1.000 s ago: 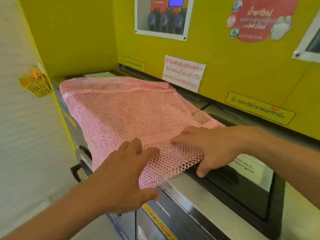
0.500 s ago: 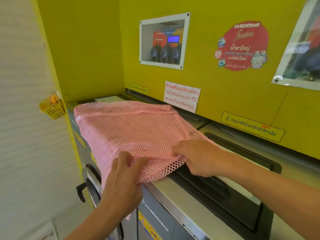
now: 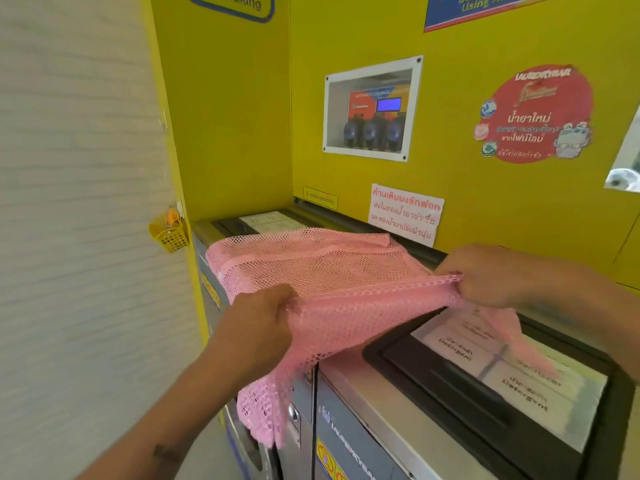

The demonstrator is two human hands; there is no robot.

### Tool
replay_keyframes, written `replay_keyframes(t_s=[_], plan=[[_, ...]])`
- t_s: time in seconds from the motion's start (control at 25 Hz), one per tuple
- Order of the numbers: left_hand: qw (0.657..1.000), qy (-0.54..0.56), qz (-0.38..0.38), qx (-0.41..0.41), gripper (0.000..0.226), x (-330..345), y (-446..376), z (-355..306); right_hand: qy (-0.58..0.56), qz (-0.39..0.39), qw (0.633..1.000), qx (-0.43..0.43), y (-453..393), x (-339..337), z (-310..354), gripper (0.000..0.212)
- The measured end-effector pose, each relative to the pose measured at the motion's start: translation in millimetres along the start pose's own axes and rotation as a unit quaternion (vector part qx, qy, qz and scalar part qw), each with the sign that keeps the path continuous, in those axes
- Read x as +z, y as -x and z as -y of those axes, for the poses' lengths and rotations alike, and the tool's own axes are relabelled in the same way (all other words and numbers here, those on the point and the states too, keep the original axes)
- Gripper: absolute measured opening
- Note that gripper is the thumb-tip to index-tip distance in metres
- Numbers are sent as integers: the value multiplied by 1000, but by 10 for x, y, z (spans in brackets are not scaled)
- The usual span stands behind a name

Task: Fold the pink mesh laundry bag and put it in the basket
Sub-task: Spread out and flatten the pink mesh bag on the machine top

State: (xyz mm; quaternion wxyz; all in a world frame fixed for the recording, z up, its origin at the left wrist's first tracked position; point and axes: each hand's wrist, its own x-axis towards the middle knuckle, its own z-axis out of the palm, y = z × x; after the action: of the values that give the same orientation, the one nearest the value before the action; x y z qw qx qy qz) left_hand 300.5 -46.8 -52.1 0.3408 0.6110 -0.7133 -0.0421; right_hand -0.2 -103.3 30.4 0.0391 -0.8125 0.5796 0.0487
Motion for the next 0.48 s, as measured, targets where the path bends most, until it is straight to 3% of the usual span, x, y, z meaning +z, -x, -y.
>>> replay_keyframes(t_s=[0.12,0.2,0.32,0.36,0.48], plan=[[994,-4,84,63,30,-269,-80,-31,-40,84,995,31,-1,-207,-43,28],[989,-18,118,92,31,-430,-280,12,14,107,993,46,-205,-303,-71,20],[981,-97,134,97,39,-518,-779,260,65,102,988,92,-724,-318,-148,23],[977,-124,146,91,38,-494,-971,374,73,98,987,102,-881,-319,-150,13],[954,-212,199,66,26,-365,-1493,668,69,74,988,115,-1321,-320,-81,9]])
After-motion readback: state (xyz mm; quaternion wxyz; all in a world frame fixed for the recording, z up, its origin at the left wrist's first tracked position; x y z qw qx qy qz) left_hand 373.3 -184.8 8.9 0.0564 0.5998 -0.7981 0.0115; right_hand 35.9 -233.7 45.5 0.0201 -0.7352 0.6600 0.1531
